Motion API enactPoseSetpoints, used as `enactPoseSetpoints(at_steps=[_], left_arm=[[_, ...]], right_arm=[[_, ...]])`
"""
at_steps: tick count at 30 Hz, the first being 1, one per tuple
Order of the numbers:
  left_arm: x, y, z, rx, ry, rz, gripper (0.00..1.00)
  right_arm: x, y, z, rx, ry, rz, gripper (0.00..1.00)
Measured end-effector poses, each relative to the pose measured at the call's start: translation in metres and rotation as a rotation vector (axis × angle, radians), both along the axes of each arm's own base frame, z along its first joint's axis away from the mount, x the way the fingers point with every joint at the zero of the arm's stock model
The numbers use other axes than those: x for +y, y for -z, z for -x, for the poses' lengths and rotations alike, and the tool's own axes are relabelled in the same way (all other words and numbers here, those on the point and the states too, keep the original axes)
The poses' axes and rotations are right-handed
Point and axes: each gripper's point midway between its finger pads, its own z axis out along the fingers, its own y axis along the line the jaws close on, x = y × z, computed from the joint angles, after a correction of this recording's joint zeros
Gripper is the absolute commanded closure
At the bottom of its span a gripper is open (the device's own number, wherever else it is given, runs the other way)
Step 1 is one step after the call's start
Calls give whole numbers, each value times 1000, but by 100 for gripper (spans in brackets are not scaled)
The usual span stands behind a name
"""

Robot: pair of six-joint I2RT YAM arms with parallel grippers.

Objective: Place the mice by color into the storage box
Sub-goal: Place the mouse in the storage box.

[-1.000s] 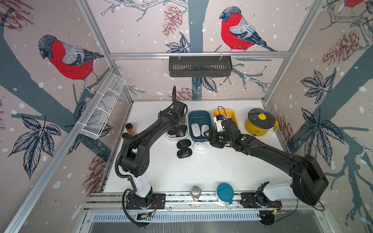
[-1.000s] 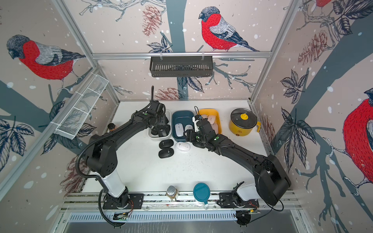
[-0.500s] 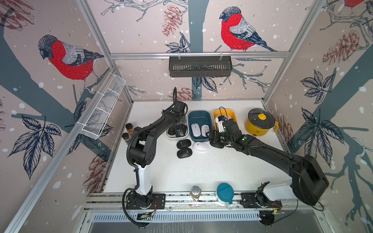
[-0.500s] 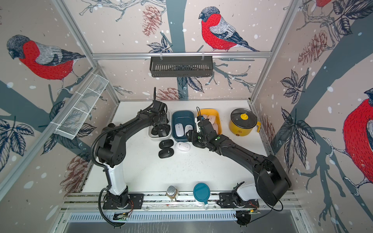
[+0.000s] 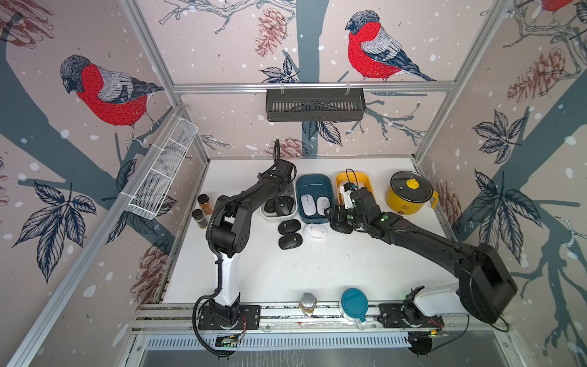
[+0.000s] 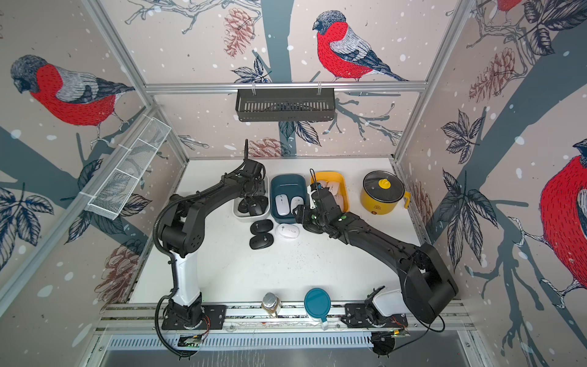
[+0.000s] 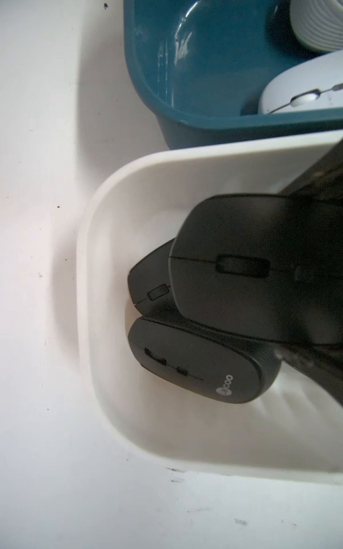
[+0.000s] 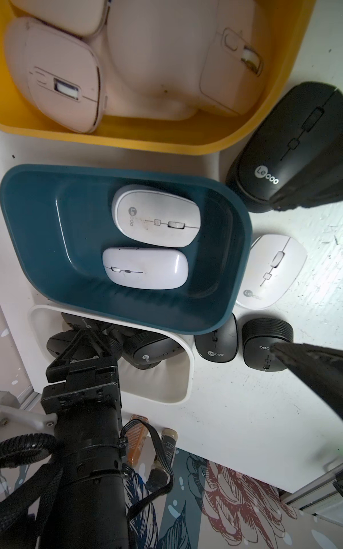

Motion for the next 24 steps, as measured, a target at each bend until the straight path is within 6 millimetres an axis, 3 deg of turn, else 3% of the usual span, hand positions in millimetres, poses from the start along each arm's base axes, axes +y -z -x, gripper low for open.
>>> enactPoseSetpoints(at_steps=[11, 24], left_arm=[[-3, 14, -6, 18, 1, -7, 36], [-4, 11, -9, 12, 0, -5, 24]], right_arm=[[-4, 3, -1, 6, 15, 9, 28], [-5, 4, -1, 8, 22, 10, 28]])
